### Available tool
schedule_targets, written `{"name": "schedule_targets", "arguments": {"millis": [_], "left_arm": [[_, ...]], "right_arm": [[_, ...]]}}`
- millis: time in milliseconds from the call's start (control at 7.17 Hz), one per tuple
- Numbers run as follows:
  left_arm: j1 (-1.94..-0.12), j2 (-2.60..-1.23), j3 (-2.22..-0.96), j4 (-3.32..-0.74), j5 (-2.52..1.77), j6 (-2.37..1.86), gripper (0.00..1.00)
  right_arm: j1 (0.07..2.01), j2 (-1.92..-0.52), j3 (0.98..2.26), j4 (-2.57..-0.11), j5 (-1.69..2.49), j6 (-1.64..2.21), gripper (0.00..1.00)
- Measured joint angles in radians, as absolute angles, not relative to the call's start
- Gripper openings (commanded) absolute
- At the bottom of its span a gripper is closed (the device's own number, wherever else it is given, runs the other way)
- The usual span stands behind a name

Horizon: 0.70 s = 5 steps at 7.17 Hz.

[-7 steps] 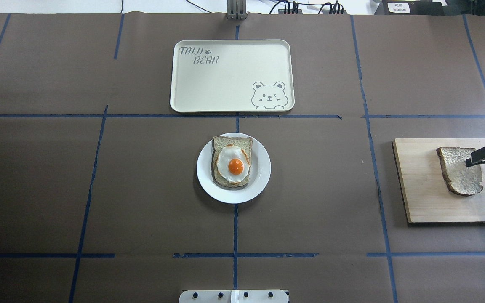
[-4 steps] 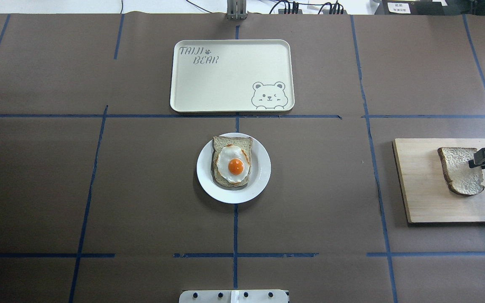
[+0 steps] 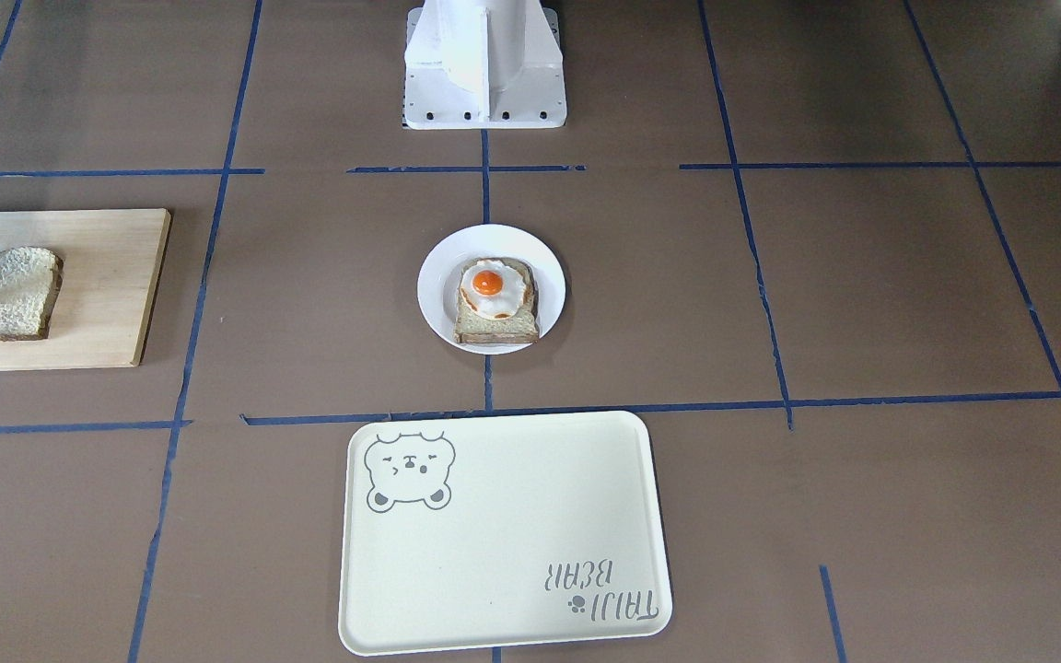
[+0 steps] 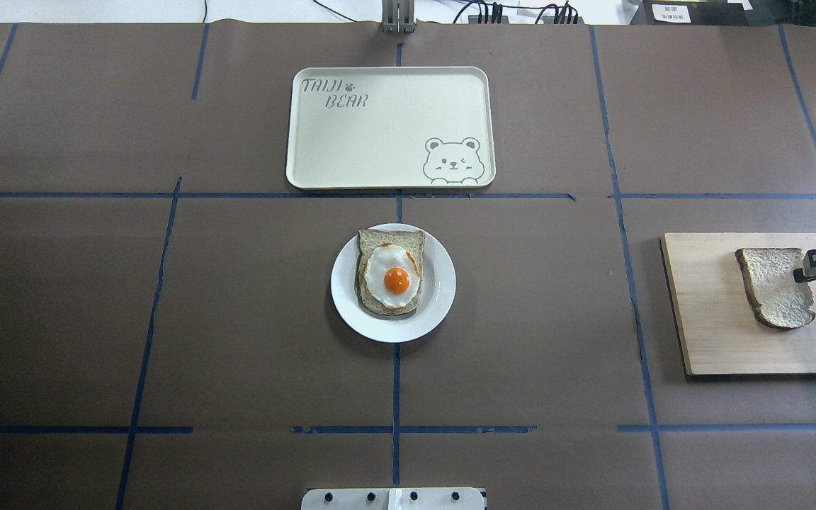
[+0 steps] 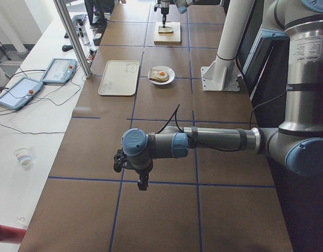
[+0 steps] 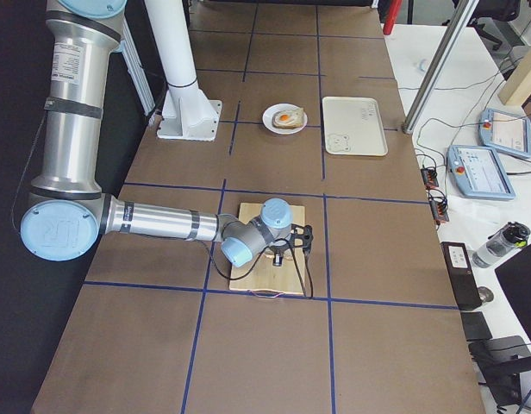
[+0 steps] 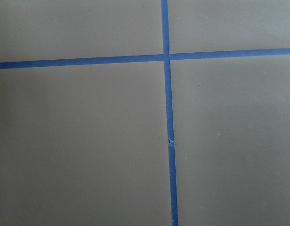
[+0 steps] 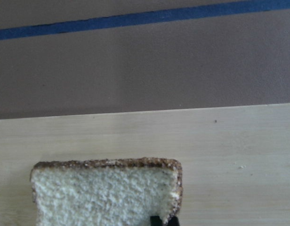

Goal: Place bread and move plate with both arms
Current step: 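Lower the right gripper onto the bread slice on the wooden board and grasp it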

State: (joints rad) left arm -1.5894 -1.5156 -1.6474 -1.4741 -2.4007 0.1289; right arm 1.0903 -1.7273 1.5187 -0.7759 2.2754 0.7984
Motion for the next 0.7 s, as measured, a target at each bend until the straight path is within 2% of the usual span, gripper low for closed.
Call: {"name": "schedule_targets", "arguments": {"millis": [698], "left_arm": [[-1.590, -1.516, -1.649, -1.474, -2.401, 0.129, 1.00]], "right_arm": [[1.107, -1.749, 1.603, -0.767, 2.303, 0.798, 0.00]]}}
